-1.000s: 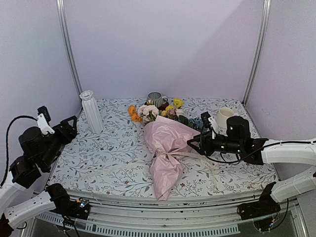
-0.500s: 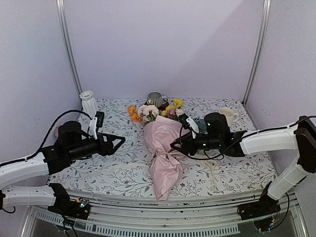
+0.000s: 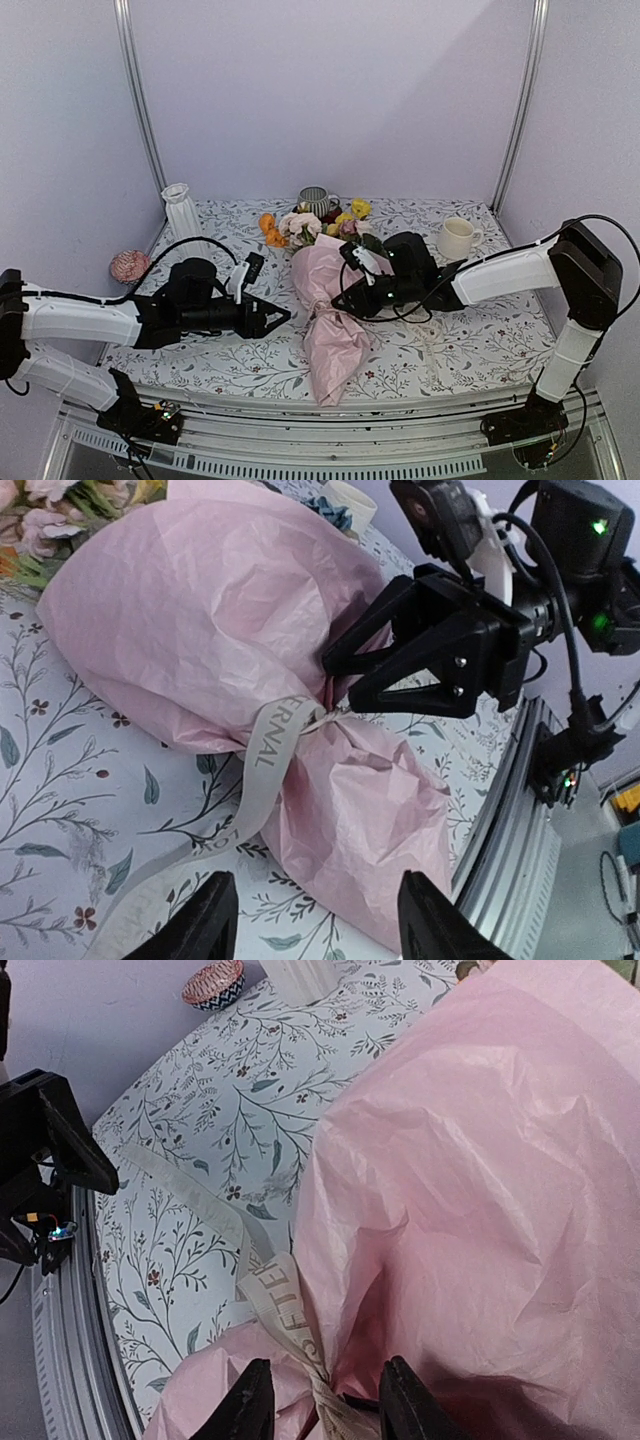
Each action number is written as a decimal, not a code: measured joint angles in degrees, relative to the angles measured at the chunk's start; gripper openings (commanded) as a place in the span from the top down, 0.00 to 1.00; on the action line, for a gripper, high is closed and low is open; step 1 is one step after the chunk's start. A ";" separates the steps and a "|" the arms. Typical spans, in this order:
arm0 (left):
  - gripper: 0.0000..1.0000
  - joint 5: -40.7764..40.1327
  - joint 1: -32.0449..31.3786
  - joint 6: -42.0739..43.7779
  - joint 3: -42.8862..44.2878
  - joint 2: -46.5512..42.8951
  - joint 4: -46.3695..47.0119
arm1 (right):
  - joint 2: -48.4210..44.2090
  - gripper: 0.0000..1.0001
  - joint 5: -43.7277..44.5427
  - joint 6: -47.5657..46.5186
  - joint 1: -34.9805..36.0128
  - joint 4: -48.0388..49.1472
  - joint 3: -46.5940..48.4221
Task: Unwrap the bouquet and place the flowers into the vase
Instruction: Untie the half-tied ribbon from the folded wrapping paper.
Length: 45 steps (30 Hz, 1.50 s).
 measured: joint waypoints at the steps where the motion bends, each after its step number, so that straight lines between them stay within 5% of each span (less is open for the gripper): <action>1: 0.45 0.00 -0.46 0.17 0.68 1.84 0.31 | 0.61 0.64 -0.09 -0.02 0.00 -0.26 0.31; 24: 0.57 -0.02 -4.15 -0.20 10.34 23.69 5.57 | 3.93 0.76 -3.32 -0.22 1.14 -0.68 0.66; 45: 0.56 -4.76 -7.15 -0.85 10.49 25.33 8.28 | -1.11 0.78 -8.37 -0.09 1.46 -0.42 0.61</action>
